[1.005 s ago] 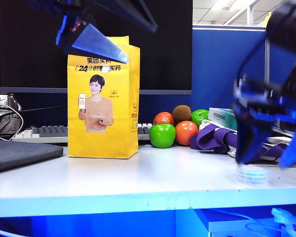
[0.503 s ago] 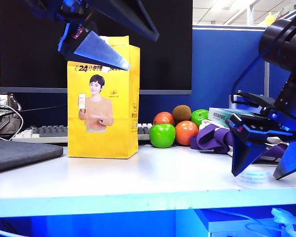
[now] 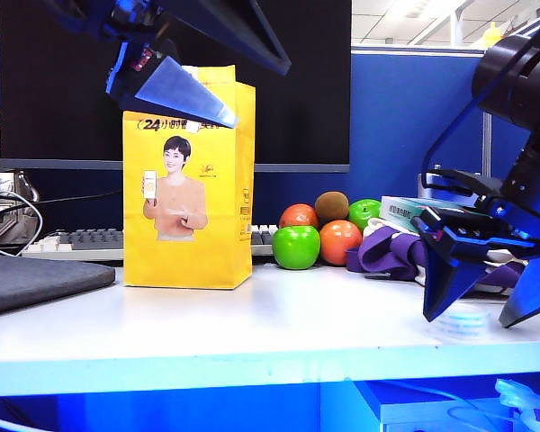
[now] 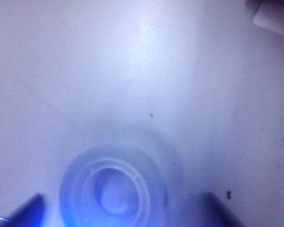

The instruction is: Pick up the transparent tape and throw it into the yellow paper bag.

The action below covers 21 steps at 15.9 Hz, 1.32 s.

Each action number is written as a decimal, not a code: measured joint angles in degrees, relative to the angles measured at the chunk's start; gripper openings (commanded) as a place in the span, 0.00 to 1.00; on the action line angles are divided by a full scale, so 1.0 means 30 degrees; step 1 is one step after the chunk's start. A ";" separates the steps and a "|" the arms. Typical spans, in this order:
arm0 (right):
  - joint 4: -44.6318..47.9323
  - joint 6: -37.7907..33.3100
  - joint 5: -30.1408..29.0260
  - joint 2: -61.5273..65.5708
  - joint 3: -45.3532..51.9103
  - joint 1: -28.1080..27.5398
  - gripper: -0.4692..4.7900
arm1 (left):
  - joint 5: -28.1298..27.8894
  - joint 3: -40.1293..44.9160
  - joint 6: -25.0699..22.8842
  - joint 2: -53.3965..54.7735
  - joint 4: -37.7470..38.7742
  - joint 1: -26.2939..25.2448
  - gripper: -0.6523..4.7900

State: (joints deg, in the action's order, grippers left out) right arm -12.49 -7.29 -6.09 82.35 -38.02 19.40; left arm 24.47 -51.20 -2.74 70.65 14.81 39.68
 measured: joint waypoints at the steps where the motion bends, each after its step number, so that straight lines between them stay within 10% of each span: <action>1: -0.0175 -0.0051 -0.0007 0.0007 0.0000 -0.0007 0.52 | 0.0000 0.0000 0.0000 0.0000 0.0000 0.0000 1.00; 6: -0.0109 -0.0051 -0.0007 0.0000 -0.0022 0.0007 0.29 | -0.0080 0.0000 0.0000 0.0000 -0.0007 0.0000 1.00; 14: -0.2193 0.0503 -0.1756 0.0044 -0.7176 0.0007 0.29 | -0.4211 0.0000 -0.0066 0.0007 -0.2025 0.0000 1.00; 21: -0.2929 0.0437 -0.6951 0.0124 -1.3799 0.0153 0.29 | -1.6648 0.0000 -0.6309 -0.0933 -0.5195 -0.0044 1.00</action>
State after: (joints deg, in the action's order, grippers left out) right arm -21.28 -5.98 -26.94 82.72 -79.42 19.86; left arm -25.47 -51.20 -21.67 67.85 -0.78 39.55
